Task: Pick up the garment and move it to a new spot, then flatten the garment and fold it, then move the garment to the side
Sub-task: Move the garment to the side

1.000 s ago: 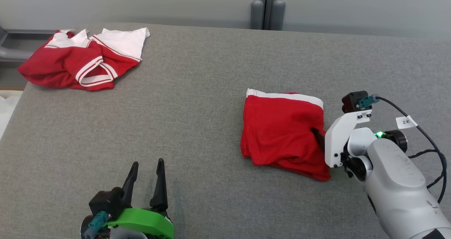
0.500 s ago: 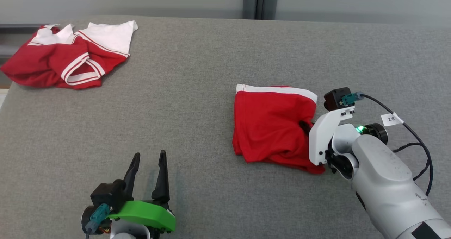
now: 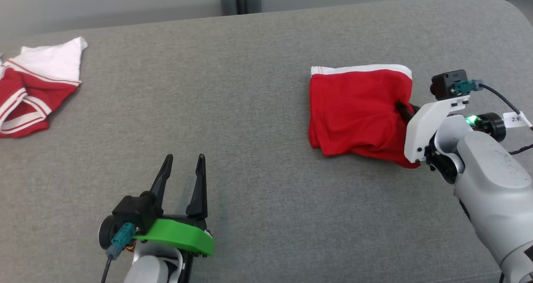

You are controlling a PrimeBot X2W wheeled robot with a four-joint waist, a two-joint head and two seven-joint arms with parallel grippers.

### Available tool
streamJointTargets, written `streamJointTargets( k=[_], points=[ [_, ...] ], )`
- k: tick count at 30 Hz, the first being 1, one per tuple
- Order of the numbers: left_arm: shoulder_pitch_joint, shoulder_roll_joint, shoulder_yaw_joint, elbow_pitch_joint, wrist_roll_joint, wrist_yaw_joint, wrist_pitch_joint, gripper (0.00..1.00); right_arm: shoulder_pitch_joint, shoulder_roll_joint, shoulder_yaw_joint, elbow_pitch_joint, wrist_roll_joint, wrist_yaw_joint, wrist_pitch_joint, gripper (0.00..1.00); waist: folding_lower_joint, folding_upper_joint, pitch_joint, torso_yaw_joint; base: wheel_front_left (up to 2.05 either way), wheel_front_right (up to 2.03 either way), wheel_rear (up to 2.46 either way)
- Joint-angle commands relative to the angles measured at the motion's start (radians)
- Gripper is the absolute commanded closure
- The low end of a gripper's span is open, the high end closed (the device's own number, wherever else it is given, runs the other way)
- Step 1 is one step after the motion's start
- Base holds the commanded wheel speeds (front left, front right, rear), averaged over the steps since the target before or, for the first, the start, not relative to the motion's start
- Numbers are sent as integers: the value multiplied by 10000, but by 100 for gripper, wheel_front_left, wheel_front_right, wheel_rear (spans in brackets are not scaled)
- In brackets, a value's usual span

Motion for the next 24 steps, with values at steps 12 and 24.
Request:
streamJointTargets(
  k=[12,24],
  points=[
    [-701,299,-318,-139,387,-137,44,0,-338,-384,-170,402,72,-11,-681,100,0,0,1209,-2645,0,0,0],
    [-1026,435,-543,-474,440,-74,216,0,-1727,-767,-336,1258,-137,-11,-756,100,0,0,1758,-2242,0,0,0]
  ],
)
